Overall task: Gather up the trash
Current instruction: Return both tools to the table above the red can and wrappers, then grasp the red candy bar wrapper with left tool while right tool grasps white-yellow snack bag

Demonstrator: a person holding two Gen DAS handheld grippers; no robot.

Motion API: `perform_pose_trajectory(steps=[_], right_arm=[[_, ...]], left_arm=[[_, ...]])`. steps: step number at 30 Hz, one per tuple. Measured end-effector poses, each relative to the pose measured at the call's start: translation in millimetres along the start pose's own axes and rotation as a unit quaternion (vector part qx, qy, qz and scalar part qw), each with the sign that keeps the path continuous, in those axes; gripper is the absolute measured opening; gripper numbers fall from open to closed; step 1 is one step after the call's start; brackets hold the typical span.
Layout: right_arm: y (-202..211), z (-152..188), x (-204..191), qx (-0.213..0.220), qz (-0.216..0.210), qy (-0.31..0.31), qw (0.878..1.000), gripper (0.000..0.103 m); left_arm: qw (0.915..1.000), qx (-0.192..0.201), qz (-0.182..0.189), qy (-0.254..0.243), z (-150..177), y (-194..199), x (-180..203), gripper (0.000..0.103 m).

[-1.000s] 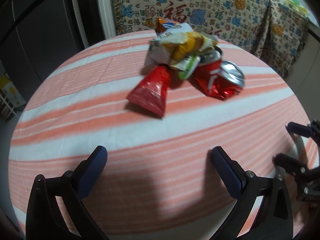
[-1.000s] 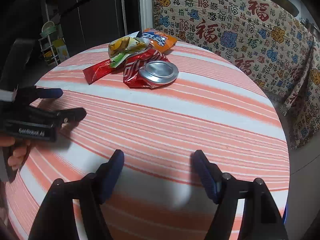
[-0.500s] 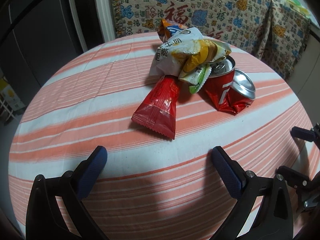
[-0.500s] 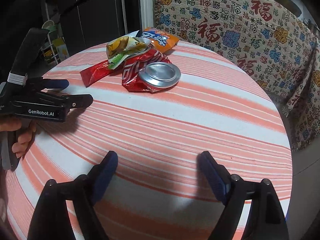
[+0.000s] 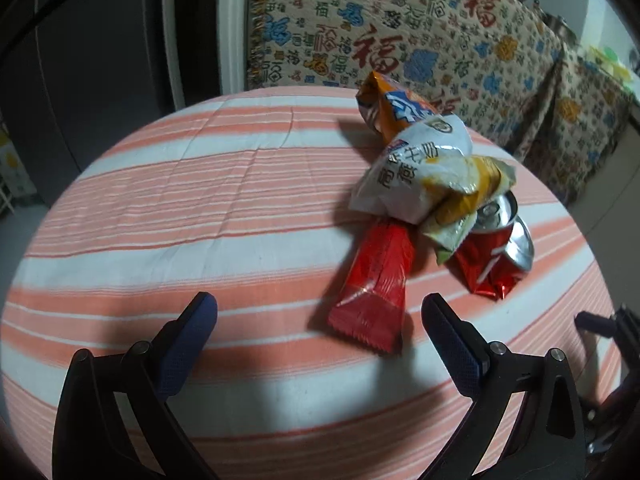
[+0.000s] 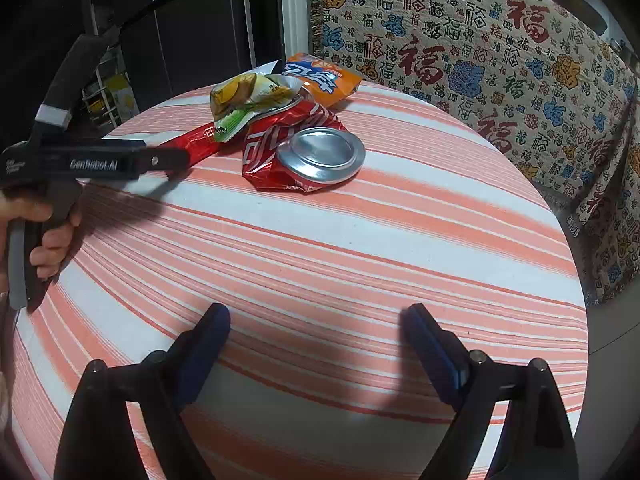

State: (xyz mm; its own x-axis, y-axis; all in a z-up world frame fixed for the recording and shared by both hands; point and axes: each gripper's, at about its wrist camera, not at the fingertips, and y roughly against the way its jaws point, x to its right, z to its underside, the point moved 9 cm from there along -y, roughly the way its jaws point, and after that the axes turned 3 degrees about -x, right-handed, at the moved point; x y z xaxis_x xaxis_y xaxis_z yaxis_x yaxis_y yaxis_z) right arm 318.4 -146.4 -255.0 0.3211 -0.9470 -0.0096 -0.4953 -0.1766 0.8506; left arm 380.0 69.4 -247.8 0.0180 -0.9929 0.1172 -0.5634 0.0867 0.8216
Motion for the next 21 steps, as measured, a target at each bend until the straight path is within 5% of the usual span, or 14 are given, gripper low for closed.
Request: perform_pose_trajectory(steps=[3, 7, 9, 16, 21], right_arm=[[0.1, 0.1, 0.0, 0.0, 0.0, 0.0, 1.0, 0.092], [0.2, 0.3, 0.1, 0.0, 0.0, 0.0, 1.0, 0.092], [0.3, 0.4, 0.1, 0.0, 0.0, 0.001, 1.0, 0.092], [-0.1, 0.3, -0.2, 0.0, -0.001, 0.0, 1.0, 0.092], [0.3, 0.8, -0.2, 0.0, -0.002, 0.0, 1.0, 0.092]], left_arm=[[0.9997, 0.01, 0.008, -0.022, -1.8, 1.7, 10.7, 0.096], [0.9983, 0.009, 0.016, -0.055, -1.4, -0.3, 26.4, 0.07], [0.9979, 0.011, 0.02, -0.061, -0.6, 0.9, 29.8, 0.035], [0.9984, 0.014, 0.022, -0.05, 10.9, 14.1, 27.1, 0.032], [0.999, -0.004, 0.004, -0.043, 48.2, 42.2, 16.5, 0.032]])
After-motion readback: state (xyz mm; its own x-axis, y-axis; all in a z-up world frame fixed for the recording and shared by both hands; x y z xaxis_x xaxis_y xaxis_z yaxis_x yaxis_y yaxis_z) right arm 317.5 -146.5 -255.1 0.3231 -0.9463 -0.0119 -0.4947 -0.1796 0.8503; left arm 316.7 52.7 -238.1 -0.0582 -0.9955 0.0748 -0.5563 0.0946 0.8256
